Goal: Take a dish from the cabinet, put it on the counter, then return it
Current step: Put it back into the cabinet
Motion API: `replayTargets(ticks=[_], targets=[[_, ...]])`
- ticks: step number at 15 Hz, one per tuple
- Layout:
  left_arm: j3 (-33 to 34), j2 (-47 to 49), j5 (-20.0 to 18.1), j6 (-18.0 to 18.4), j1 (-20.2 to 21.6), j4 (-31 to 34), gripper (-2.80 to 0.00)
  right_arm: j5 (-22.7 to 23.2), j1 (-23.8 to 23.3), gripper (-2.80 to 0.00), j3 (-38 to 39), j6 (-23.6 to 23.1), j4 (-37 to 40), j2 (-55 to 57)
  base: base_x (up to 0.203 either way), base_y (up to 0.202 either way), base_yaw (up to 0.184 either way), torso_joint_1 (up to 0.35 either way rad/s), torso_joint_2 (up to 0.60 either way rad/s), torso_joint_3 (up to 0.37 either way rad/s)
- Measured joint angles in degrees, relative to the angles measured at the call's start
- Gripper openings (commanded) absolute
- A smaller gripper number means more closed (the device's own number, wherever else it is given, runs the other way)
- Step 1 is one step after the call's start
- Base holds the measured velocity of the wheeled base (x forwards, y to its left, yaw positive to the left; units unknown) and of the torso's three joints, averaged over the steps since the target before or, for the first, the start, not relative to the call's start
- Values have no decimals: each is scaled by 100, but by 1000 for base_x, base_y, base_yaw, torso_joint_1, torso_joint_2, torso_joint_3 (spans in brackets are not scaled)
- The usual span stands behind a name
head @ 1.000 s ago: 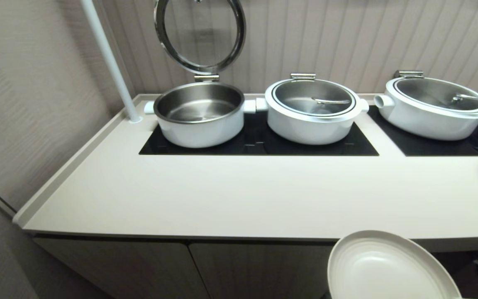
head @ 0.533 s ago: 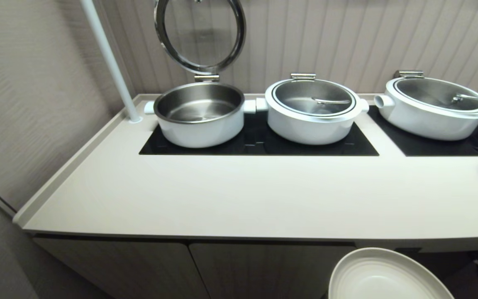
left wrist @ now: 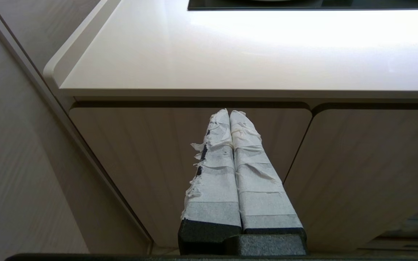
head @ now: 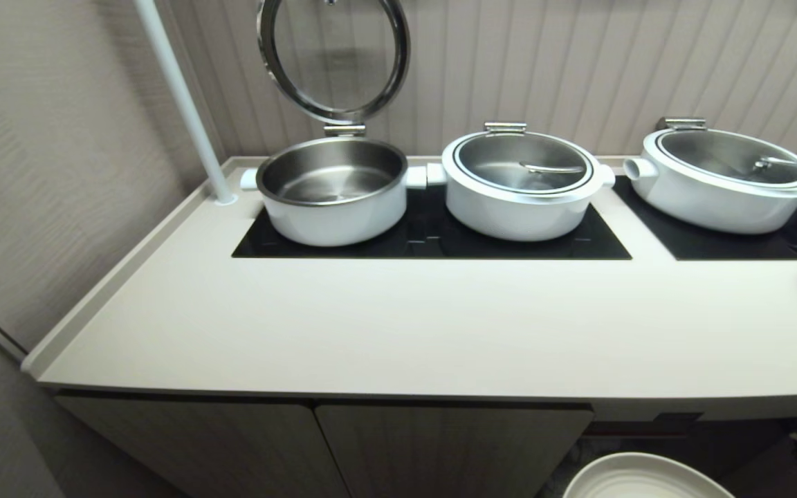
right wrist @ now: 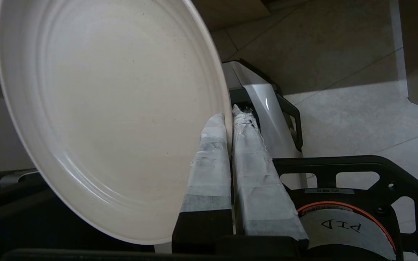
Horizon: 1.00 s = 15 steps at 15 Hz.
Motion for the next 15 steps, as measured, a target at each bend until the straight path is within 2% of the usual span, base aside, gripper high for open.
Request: replayTargets(ticks=[4,15], targets=[[0,0,-2,-2,0,0,-280,-2,56,-280,33,2,211,-241,0,0,0,0,0,0],[0,0,0,-2,0,0,-280,-10,226,-280,148,105,171,-360,0,0,0,0,0,0]])
